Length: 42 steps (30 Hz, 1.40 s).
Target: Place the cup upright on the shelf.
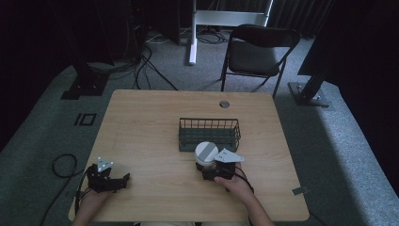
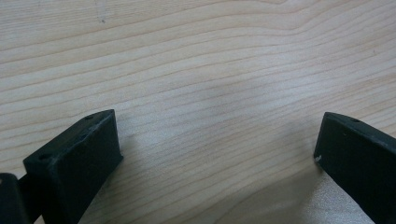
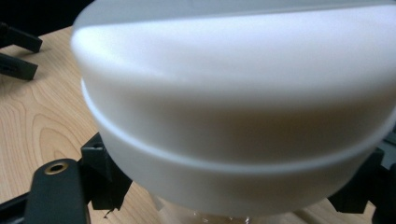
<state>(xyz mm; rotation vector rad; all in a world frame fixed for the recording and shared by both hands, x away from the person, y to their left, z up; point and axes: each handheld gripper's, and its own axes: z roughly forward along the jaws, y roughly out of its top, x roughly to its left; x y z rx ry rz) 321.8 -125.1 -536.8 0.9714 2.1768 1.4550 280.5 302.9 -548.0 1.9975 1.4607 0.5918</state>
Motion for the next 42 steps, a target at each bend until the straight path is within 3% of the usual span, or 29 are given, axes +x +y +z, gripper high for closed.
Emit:
stream_pose_trajectory([
  [15, 18.0, 316, -125, -523, 0.994, 1.438, 2.179, 0.5, 280, -548, 303, 0.592, 1.997, 1.461],
  [42, 18.0, 328, -117, -450, 0.954, 1.51, 2.028, 0.5, 281, -548, 303, 0.592, 1.995, 1.461],
])
